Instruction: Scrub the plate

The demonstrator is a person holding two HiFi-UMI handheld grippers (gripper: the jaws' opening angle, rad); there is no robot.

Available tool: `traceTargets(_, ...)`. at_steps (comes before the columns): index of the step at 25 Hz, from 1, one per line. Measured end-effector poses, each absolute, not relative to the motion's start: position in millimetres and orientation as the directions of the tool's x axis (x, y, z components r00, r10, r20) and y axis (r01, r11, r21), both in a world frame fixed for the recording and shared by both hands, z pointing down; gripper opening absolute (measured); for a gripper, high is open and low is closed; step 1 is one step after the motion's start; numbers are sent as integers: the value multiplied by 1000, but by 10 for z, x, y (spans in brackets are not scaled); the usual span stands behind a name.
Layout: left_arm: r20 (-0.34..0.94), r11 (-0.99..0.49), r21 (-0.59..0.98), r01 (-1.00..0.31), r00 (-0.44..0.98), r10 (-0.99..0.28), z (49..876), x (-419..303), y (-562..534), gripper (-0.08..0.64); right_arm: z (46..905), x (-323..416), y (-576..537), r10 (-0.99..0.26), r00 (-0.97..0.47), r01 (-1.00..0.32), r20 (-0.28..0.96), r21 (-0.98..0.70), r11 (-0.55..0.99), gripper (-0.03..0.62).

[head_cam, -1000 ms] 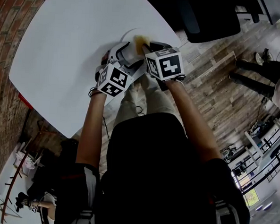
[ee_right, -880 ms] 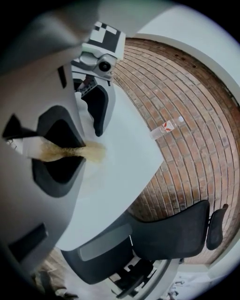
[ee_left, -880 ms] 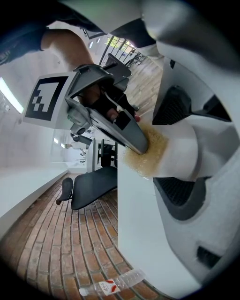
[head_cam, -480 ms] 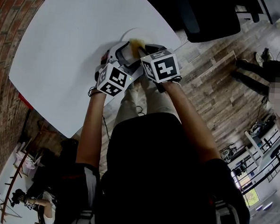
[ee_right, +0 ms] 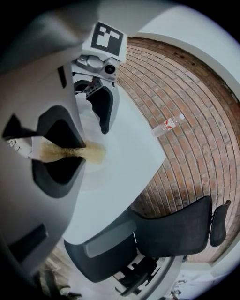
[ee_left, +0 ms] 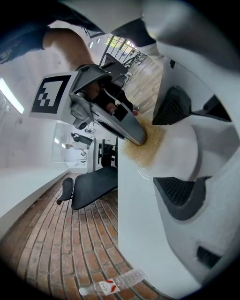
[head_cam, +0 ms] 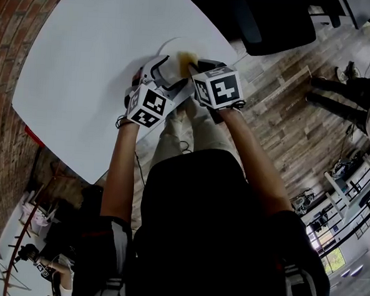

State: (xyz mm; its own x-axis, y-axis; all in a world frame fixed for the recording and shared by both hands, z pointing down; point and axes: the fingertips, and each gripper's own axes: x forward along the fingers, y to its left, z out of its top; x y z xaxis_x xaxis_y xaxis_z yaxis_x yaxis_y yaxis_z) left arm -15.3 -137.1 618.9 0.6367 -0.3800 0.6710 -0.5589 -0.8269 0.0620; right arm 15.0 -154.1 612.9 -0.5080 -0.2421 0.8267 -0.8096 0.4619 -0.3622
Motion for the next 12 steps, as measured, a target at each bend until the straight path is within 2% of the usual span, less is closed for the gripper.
traceTargets(12, 668, -829, 63, -556, 641, -379, 6200, -149, -1372, 334, 6112, 417, -1437, -267, -473, -842, 839, -343, 416, 40)
